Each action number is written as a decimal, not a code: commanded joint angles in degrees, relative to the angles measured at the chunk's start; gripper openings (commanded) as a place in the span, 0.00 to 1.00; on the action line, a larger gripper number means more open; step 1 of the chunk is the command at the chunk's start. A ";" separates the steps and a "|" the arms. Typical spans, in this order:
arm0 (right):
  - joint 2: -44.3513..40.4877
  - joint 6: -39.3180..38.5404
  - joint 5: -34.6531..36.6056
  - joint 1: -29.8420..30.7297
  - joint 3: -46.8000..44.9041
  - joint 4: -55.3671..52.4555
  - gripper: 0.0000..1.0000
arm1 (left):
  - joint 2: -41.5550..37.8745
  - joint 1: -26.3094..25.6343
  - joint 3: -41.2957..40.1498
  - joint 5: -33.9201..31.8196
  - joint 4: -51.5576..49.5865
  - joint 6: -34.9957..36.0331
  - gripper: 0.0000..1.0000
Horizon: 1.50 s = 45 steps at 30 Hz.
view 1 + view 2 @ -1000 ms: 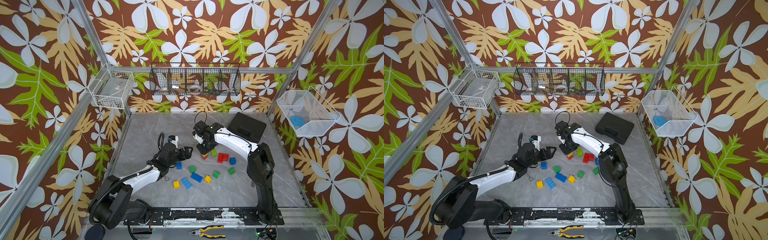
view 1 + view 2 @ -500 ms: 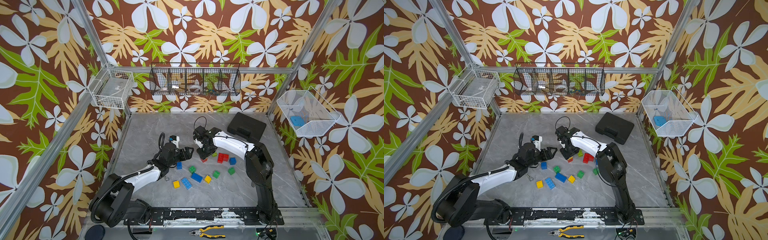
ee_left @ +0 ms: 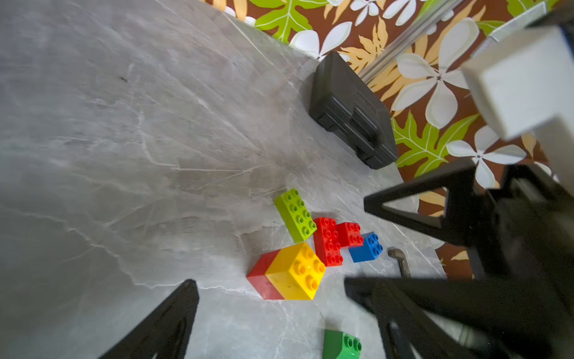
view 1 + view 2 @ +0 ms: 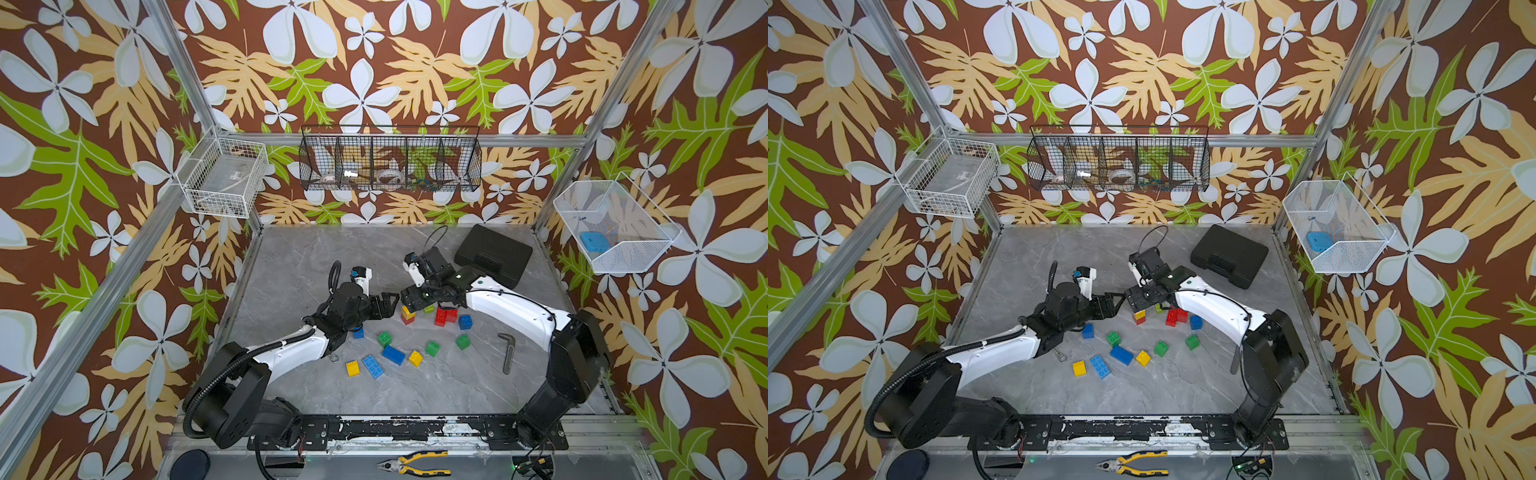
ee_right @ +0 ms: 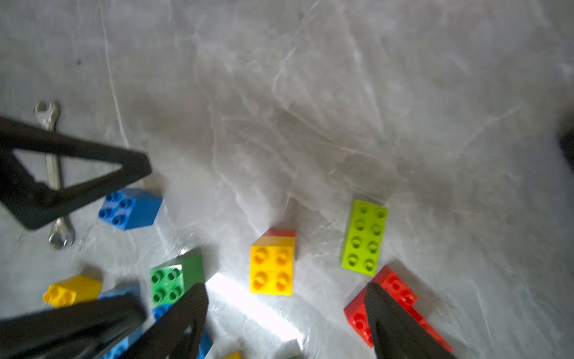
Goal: Assemble a fork with lego
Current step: Adjust the lego brick at the center of the board, then pick up the lego brick from the center of the board.
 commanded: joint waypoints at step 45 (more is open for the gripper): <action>14.50 4.08 2.68 -4.75 0.41 -2.83 0.34 | 1.47 -2.43 -3.21 -1.33 7.60 0.50 0.80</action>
